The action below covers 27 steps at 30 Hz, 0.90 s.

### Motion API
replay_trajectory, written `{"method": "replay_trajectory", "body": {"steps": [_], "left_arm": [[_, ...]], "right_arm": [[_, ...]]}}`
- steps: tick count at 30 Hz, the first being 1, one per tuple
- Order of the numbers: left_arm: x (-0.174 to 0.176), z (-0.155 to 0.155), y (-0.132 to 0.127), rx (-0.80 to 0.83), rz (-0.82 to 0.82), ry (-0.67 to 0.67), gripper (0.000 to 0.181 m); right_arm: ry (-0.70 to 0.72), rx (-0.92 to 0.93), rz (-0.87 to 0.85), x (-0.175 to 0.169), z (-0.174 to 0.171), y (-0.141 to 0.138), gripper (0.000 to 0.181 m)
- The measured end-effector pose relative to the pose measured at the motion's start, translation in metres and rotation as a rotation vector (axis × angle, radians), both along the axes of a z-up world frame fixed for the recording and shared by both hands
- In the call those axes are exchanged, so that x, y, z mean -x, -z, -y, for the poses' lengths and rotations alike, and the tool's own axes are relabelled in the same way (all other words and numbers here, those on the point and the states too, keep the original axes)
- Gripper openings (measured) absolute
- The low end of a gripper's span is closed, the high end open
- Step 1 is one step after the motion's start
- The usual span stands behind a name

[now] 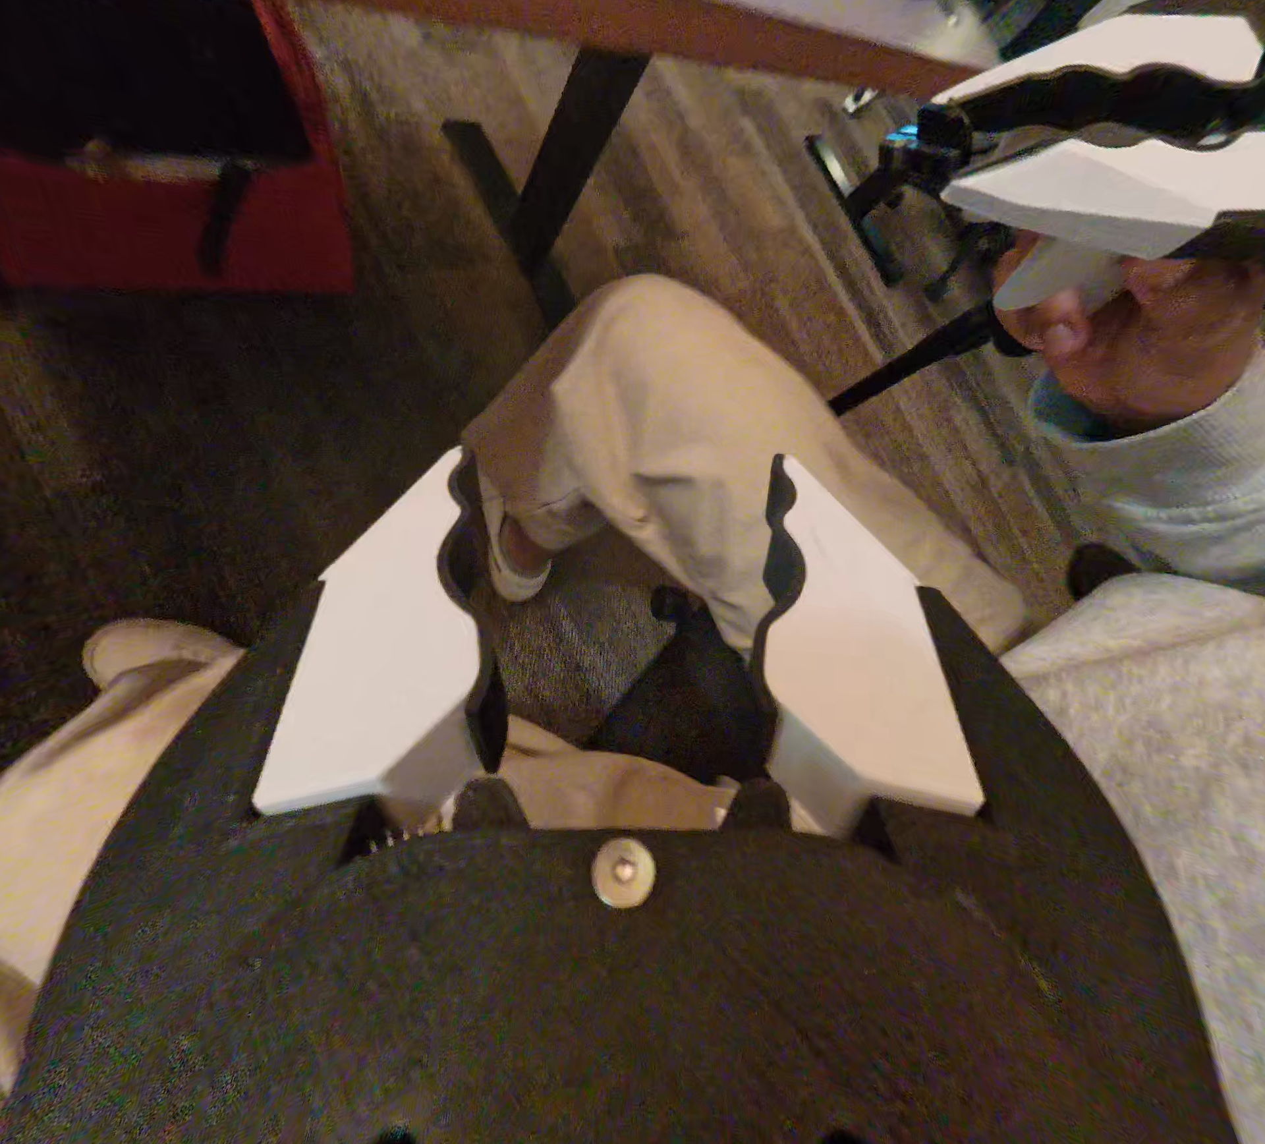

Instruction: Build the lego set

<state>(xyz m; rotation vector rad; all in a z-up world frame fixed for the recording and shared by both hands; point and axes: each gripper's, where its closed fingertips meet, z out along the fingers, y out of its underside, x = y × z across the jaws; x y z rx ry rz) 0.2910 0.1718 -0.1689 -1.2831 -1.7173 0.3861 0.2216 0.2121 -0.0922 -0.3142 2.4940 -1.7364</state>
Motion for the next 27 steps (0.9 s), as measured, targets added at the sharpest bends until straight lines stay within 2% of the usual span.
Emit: {"method": "replay_trajectory", "body": {"steps": [3,6,8,12,15,19,23,27], "left_arm": [[0.009,-0.015,-0.023,0.064,-0.073,-0.049,0.084],[0.018,-0.025,-0.015,0.063,-0.165,-0.109,0.082],[0.025,-0.043,-0.006,0.017,-0.16,-0.005,0.082],[0.043,-0.038,0.01,0.118,-0.113,0.014,0.081],[0.051,-0.045,0.016,0.109,-0.119,0.041,0.081],[0.056,-0.049,0.041,0.098,-0.065,0.077,0.081],[0.071,-0.044,0.056,0.043,-0.064,0.094,0.08],[0.102,-0.029,0.053,-0.017,-0.125,0.123,0.075]], "right_arm": [[0.055,0.095,0.0,0.011,-0.02,-0.027,0.017],[0.135,0.201,-0.005,0.024,-0.038,-0.031,0.017],[0.159,0.251,0.034,0.028,-0.046,-0.026,0.017],[0.185,0.26,0.056,0.034,-0.054,-0.012,0.017],[0.231,0.265,0.037,0.042,-0.063,-0.008,0.017],[0.256,0.213,0.096,0.052,-0.067,0.016,0.017],[0.286,0.167,0.127,0.073,-0.06,0.036,0.017],[0.311,0.114,0.03,0.113,-0.029,0.039,0.017]]}}
